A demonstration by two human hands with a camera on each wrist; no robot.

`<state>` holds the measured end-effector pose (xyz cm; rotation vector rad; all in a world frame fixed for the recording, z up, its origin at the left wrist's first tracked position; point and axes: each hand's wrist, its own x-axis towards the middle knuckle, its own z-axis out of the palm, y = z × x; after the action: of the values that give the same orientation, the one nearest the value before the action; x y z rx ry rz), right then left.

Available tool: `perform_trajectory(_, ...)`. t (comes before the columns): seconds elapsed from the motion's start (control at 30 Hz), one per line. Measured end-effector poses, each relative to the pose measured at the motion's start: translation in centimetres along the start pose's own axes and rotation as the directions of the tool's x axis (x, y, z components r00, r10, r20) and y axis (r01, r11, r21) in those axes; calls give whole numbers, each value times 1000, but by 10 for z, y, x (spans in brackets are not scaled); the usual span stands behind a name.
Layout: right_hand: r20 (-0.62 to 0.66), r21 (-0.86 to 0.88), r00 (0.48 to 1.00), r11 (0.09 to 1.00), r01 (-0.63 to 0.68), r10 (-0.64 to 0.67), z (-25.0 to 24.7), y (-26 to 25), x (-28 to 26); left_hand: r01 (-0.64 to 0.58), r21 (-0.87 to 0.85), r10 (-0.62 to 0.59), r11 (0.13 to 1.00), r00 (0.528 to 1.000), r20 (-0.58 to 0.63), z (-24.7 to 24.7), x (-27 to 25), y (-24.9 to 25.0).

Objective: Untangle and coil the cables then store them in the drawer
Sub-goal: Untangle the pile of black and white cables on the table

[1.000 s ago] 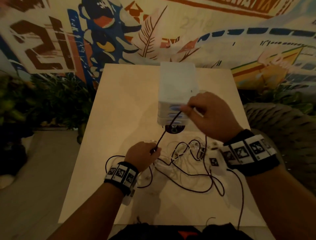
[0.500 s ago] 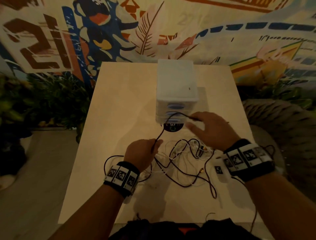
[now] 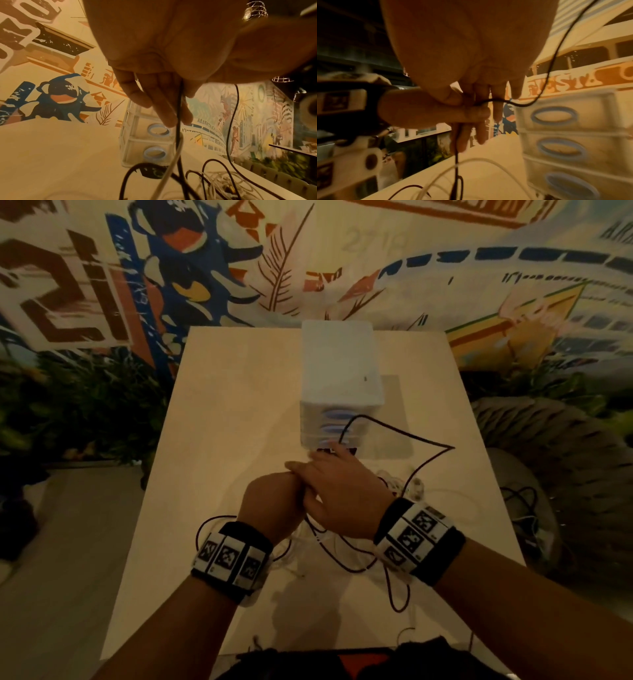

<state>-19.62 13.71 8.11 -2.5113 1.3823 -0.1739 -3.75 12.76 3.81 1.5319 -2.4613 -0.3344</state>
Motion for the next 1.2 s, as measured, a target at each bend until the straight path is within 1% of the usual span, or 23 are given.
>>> perform_trajectory(0.03,35,51,998,998,-45,43,2,4,0,13,-2,-13,1000,1000,16,-2,2,1)
perform_trajectory(0.07,40,75,996,994,-85,82,2,8,-1,32,-27,-31,999,999,39,-3,3,1)
perform_trajectory(0.13,56,93,988,984,-151,146,0,19,-2,57,-84,-52,995,997,58,-5,2,1)
perform_trajectory(0.2,91,101,982,979,-175,166,-3,27,-6,34,-171,-24,985,998,61,0,2,-1)
perform_trajectory(0.23,82,113,985,981,-160,152,-6,30,-8,19,-223,0,975,997,84,4,1,1)
perform_trajectory(0.3,-18,149,995,984,-97,101,-17,33,-10,9,-271,48,962,979,200,16,-1,6)
perform_trajectory(0.37,-153,184,985,982,-49,78,-35,36,-9,34,-300,53,953,960,275,29,-3,10)
perform_trajectory(0.47,-342,207,931,977,-55,125,-74,42,-9,128,-368,-25,921,961,274,39,-8,4)
perform_trajectory(0.57,-510,231,834,967,-103,210,-105,57,-19,220,-375,-106,900,948,301,47,-15,-13)
perform_trajectory(0.63,-585,288,760,949,-130,282,-115,70,-28,269,-366,-148,891,934,326,51,-20,-22)
perform_trajectory(0.67,-589,307,748,941,-143,306,-115,77,-33,294,-372,-171,881,929,328,51,-21,-25)
perform_trajectory(0.7,-564,328,753,929,-174,340,-111,84,-38,316,-394,-194,863,928,319,51,-21,-28)
perform_trajectory(0.77,-457,349,790,899,-264,409,-95,101,-52,329,-459,-229,826,938,259,48,-24,-32)
perform_trajectory(0.83,-330,326,830,879,-347,450,-77,114,-69,292,-483,-242,826,956,165,44,-24,-33)
perform_trajectory(0.9,-188,329,847,845,-423,497,-62,118,-86,222,-512,-226,830,973,55,40,-25,-32)
perform_trajectory(0.97,-56,324,844,809,-490,533,-45,121,-103,157,-540,-214,827,976,-43,32,-23,-29)
perform_trajectory(1.0,-6,328,841,796,-509,541,-34,124,-112,150,-544,-229,825,970,-79,30,-23,-28)
perform_trajectory(1.13,94,367,804,730,-577,588,-1,131,-133,149,-466,-293,872,922,-252,19,-21,-33)
perform_trajectory(1.2,140,394,810,718,-573,570,0,122,-134,170,-507,-341,845,902,-266,12,-20,-34)
